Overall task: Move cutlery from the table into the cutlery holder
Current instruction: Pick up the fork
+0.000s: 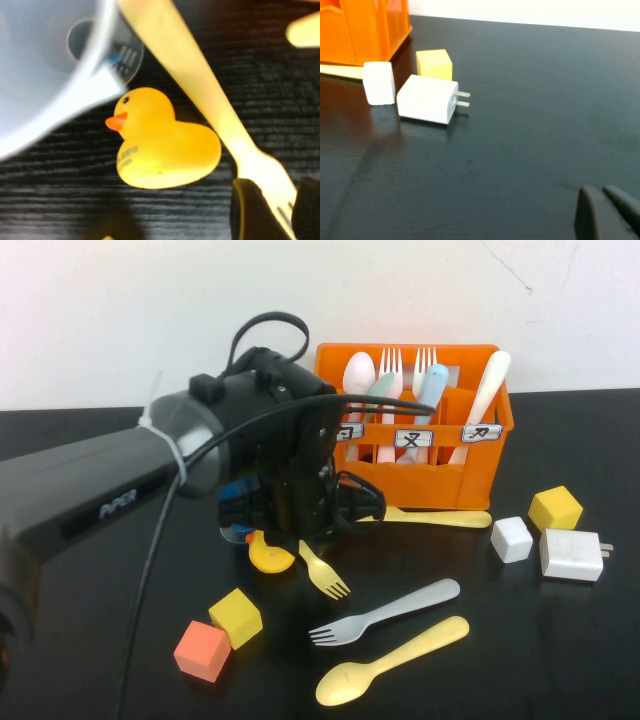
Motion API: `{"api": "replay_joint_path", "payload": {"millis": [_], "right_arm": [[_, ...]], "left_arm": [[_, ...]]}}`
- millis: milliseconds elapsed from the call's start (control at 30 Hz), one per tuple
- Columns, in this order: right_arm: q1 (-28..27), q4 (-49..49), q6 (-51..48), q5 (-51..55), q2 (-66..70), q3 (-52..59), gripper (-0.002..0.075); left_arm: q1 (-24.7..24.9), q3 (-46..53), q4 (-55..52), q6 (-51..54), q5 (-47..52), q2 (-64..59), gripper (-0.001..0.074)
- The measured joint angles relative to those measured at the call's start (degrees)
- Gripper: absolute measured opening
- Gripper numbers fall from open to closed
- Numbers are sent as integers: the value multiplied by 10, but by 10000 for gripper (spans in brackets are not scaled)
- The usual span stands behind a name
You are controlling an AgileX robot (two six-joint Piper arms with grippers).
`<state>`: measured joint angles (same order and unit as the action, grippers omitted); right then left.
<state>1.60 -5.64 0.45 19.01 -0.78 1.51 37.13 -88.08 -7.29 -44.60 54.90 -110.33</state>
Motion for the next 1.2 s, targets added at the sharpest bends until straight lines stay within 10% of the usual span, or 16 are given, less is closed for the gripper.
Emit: {"api": "replay_joint_path", "payload": {"millis": [1200], "right_arm": [[0, 0, 0, 0, 0, 0, -4]], "left_arm": [[-14, -44, -19, -211, 5, -76, 193]]}}
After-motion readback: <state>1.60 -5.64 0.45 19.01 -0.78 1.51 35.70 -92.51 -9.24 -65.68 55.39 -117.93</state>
